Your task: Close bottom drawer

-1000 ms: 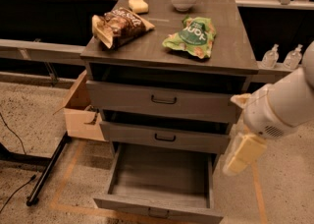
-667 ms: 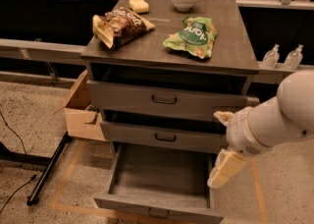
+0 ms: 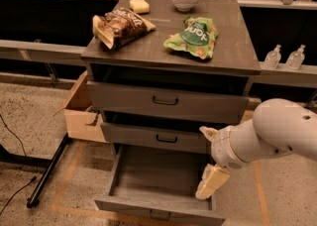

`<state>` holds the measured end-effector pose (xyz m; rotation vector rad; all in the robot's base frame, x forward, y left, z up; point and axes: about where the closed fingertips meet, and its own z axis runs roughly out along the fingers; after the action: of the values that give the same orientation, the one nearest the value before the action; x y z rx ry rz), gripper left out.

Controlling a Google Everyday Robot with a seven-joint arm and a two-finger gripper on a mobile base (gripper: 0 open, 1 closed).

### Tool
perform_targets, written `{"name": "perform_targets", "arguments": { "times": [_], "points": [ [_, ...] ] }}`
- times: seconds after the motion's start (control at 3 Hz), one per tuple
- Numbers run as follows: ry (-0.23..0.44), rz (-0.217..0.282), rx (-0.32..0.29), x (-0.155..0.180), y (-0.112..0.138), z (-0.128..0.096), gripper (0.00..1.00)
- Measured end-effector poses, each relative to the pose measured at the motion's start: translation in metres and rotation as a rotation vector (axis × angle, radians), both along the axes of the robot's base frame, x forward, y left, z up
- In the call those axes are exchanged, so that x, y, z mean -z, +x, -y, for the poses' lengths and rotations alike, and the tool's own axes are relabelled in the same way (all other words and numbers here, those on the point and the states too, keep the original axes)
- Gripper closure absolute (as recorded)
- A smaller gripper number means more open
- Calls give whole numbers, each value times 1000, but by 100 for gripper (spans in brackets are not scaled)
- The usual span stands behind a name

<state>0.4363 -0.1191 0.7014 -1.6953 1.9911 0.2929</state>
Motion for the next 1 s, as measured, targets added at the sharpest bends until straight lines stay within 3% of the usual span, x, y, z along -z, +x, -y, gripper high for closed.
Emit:
{"name": "perform_targets", "arguments": {
  "times": [0.33,0.67,1.0],
  "points": [
    [-6,38,-2,3,1,-4,16],
    [47,83,-10,30,15,-20,40],
    [103,96,-7,85,39,-44,63]
  ]
}}
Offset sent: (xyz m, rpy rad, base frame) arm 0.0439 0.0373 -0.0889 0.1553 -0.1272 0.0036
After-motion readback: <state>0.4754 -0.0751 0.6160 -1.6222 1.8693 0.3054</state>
